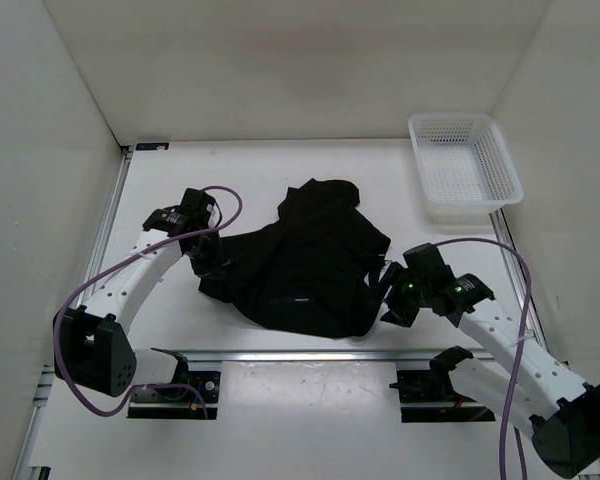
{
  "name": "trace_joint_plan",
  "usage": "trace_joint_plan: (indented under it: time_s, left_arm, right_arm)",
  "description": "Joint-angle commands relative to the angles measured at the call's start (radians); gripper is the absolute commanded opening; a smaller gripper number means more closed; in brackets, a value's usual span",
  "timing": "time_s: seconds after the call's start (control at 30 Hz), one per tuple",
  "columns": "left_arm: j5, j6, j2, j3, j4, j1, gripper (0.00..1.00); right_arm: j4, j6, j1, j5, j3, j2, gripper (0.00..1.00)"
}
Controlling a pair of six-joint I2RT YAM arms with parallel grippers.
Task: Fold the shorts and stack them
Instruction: Flatten the shorts out
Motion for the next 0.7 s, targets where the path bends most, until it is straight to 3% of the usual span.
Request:
trace_joint_plan:
  time_s: [0.0,0.1,0.27,0.4,0.43,0.47,0.5,0.6,0.63,0.67]
  left_arm:
    - [-0.029,-0.006,-0.038,0.019,0.016,-0.003,0.1]
    - [-0.029,-0.006,-0.029,0.01,0.016,-0.003,0.1]
    - [-0.052,-0.006,-0.01,0.021,0.016,-0.003,0.1]
    - [-0.073,-0.006,0.028,0.041,0.034,-0.003,0.1]
    - [-0.073,-0.006,0.042,0.058,0.034,-0.003,0.1]
    - [-0.073,-0.006,0.059,0.071,0.044,-0.003,0.1]
    - [-0.085,-0.006,0.101,0.09,0.044,-0.003,0.1]
    - [-0.108,0.017,0.213,0.215,0.035,-0.003,0.1]
    - [-0.118,0.033,0.246,0.32,0.024,0.018,0.1]
    - [-0.118,0.043,0.279,0.382,-0.002,0.027,0.1]
  right_arm:
    - [0.097,0.047,0.094,0.026,0.018,0.039,0.65]
    - [0.116,-0.053,0.151,0.15,0.076,0.168,0.63]
    - [0.255,-0.123,0.172,0.126,0.122,0.369,0.63]
    - [0.317,-0.163,0.181,0.101,0.204,0.537,0.46]
    - [0.317,-0.173,0.181,0.101,0.229,0.586,0.18]
    - [0.317,-0.191,0.168,0.122,0.257,0.603,0.05]
    - [0.302,-0.203,0.136,0.141,0.319,0.628,0.0]
    - [0.283,-0.3,0.007,0.167,0.441,0.662,0.0]
    - [0.272,-0.327,-0.03,0.167,0.491,0.674,0.0]
    - [0.26,-0.358,-0.067,0.167,0.615,0.689,0.0]
